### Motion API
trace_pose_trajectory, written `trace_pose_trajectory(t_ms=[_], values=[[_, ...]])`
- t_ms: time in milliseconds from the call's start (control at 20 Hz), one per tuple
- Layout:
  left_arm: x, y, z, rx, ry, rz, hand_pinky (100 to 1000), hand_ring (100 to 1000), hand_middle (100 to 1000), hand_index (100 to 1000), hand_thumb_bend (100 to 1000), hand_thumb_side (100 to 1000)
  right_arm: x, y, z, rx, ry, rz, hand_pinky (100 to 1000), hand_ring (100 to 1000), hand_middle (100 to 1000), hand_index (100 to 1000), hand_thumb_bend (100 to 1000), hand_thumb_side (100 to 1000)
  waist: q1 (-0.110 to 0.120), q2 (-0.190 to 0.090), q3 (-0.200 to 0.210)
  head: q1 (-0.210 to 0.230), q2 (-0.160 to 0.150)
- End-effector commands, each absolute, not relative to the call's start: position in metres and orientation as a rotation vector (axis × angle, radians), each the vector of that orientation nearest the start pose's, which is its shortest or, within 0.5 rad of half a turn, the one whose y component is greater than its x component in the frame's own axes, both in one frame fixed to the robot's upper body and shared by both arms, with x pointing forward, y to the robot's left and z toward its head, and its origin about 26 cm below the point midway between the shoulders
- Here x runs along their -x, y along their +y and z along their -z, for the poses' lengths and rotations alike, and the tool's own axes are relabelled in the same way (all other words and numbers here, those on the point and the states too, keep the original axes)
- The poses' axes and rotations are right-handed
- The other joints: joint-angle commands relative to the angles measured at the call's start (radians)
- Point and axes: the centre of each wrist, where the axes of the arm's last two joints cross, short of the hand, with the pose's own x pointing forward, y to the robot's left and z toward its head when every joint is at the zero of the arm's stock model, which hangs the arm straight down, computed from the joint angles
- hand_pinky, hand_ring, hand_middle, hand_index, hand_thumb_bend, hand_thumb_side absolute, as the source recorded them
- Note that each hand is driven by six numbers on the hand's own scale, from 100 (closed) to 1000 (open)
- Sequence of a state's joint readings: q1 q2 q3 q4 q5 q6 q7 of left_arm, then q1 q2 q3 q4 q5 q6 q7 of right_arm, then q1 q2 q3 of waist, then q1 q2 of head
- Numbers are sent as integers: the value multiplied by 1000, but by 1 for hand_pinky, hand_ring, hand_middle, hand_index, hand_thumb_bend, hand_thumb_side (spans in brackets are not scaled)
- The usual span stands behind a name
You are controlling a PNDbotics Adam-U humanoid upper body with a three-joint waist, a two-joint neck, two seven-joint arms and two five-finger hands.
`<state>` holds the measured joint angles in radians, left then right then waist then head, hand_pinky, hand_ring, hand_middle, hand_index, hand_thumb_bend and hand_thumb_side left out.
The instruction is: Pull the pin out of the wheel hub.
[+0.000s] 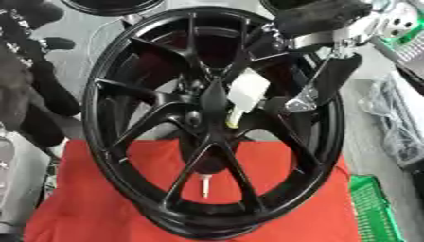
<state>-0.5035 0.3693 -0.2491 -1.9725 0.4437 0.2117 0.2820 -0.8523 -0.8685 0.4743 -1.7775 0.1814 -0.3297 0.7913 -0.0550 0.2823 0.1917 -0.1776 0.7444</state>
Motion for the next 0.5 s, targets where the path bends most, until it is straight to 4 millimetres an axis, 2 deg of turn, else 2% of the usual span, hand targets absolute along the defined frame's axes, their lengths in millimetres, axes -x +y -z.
trace_pose_trajectory(t_ms=[50, 500], values=[[-307, 188, -241, 317, -2105, 210, 619, 793, 607, 679, 100, 694, -345, -231, -312, -441, 1960, 2782, 864, 800, 753, 858, 233, 315, 3, -15, 1, -3, -11], [-307, 187, -241, 321, -2106, 213, 619, 794, 607, 679, 100, 695, -351, -231, -309, -434, 2001, 2779, 855, 788, 716, 838, 180, 295, 3, -12, 4, -4, -13]])
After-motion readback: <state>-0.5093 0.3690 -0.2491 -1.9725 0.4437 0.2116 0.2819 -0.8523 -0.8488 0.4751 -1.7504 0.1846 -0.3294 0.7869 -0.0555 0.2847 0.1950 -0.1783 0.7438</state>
